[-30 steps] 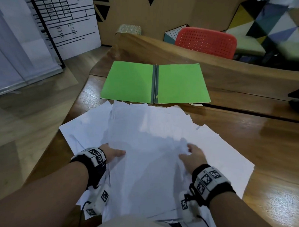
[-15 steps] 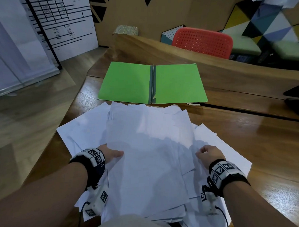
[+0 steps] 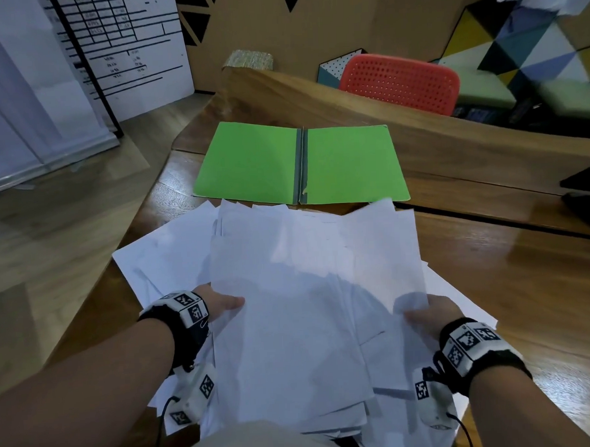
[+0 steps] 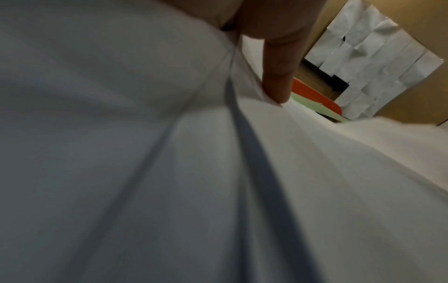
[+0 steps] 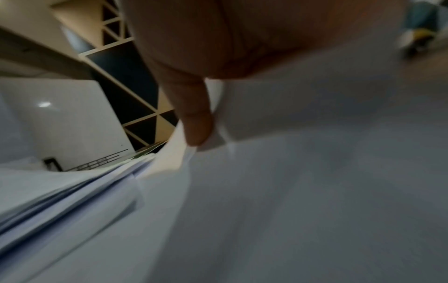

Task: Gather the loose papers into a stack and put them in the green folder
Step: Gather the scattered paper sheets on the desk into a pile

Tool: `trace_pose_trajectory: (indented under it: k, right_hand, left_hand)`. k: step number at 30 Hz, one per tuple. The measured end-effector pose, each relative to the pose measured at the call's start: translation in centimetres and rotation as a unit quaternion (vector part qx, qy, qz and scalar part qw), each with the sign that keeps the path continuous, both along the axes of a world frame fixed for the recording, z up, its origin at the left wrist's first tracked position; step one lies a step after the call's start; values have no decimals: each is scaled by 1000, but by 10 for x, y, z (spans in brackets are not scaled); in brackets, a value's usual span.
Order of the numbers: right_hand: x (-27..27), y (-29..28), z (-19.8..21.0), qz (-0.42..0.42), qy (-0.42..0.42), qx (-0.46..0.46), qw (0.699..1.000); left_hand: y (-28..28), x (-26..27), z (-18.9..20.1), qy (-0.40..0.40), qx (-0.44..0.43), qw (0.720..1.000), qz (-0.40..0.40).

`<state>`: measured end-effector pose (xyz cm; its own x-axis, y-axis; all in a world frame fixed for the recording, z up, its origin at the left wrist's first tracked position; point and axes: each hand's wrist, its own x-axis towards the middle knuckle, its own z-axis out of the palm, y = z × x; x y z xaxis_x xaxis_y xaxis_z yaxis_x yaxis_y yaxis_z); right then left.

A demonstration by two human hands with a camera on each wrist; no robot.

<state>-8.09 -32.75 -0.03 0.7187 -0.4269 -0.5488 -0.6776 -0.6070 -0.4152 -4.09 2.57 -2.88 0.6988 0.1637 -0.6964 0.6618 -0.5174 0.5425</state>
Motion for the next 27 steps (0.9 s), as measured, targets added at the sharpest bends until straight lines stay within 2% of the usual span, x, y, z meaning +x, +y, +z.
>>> trace_pose_trajectory:
  k: [2,4,7,9,10,13,15,16,18,20,21,23,24,26,27]
  right_hand:
    - [2,1,20,10,-27,-93,995]
    - [4,0,46,-62,-114,-119,984]
    - [4,-5,84,-184,-276,-112,937]
    - [8,-5,101,-208,-350,-66,911]
    - [10,0,103,-199,-368,-40,907]
    - [17,22,82,-110,-305,-16,946]
    - [13,45,50,-47,-232,17,972]
    - [8,57,35,-17,-202,37,979]
    - [-4,77,9,69,-127,65,987]
    - [-11,85,-6,146,-67,93,983]
    - [-14,83,-8,145,-56,107,982]
    - [-15,65,-8,68,-62,81,993]
    - [-15,48,-9,9,-61,21,998]
    - [-18,15,-7,-95,-11,-105,990]
    - [-21,1,-7,-143,12,-117,983]
  left_hand:
    - [-1,-1,2,1,4,1000,-5]
    - [-1,-1,3,3,5,1000,-5]
    - [1,-2,1,7,5,1000,-2]
    - [0,-1,3,7,4,1000,-15]
    - [-2,-1,3,9,5,1000,-11]
    - [-8,-4,5,14,24,1000,-4]
    - [-10,-4,9,10,12,998,54]
    - [-9,-3,10,6,-4,997,73]
    - [-9,-4,12,2,-16,999,36]
    - [-3,0,1,-2,-18,1000,14]
    - [-3,-2,3,1,-18,1000,1]
    - [0,-1,1,-5,-4,1000,-11]
    - [0,-1,0,-12,-1,1000,-10]
    - [-2,-1,0,-16,8,1000,-9]
    - [-2,-1,2,-13,4,1000,-12]
